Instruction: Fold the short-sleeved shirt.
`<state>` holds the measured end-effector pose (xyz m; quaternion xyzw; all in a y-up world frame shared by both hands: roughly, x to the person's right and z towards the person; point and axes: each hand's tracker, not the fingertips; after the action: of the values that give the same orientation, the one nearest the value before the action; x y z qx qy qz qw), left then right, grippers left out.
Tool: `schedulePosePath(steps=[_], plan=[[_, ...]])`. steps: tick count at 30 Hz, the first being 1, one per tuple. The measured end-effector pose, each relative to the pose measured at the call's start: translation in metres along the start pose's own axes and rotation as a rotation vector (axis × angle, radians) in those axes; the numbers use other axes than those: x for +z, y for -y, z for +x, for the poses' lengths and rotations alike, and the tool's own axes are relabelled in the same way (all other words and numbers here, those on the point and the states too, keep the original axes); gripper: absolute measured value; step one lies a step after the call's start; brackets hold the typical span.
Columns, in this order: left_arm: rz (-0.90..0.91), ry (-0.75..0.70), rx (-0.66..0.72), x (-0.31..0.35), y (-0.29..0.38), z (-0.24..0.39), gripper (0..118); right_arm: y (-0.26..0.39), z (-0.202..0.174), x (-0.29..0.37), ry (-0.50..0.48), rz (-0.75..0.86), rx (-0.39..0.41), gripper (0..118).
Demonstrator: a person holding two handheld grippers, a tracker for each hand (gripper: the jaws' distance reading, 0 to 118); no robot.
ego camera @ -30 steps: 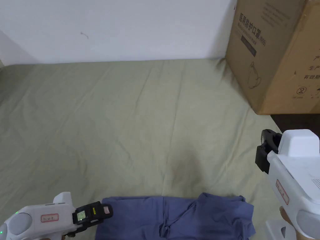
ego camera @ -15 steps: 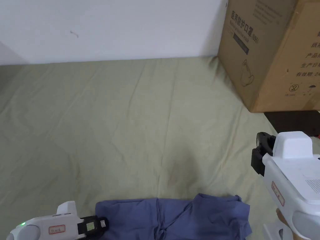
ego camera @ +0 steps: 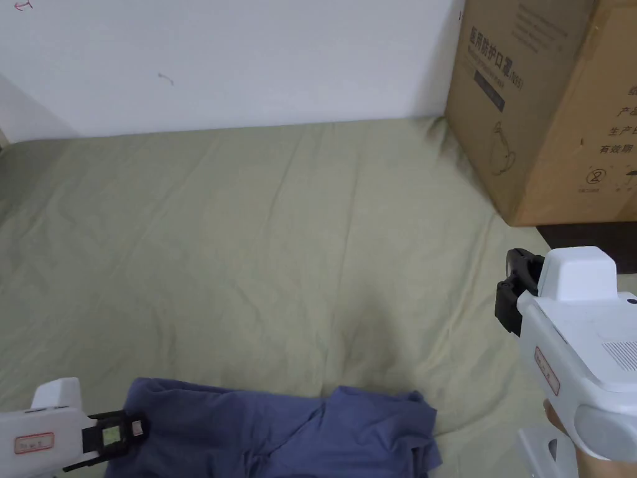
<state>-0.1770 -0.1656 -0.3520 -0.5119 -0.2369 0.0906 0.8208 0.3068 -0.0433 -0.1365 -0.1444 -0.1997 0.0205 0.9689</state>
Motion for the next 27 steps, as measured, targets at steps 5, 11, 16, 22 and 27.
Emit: schedulePosePath(steps=[5, 11, 16, 22, 27], plan=[[0.020, -0.001, -0.021, 0.019, -0.009, 0.044, 14, 0.001, 0.003, 0.003, -0.007, 0.008, -0.011, 0], [-0.018, 0.075, -0.155, 0.002, -0.012, 0.149, 14, 0.001, 0.014, 0.009, 0.001, 0.018, -0.028, 0], [-0.095, 0.126, -0.231, -0.048, -0.004, 0.213, 14, 0.002, 0.026, 0.016, 0.021, 0.023, -0.041, 0], [-0.221, 0.095, -0.329, -0.126, 0.032, 0.266, 14, 0.007, 0.041, 0.022, 0.054, 0.018, -0.045, 0], [-0.247, 0.043, -0.311, -0.172, 0.062, 0.288, 14, 0.009, 0.042, 0.026, 0.070, 0.004, -0.045, 0]])
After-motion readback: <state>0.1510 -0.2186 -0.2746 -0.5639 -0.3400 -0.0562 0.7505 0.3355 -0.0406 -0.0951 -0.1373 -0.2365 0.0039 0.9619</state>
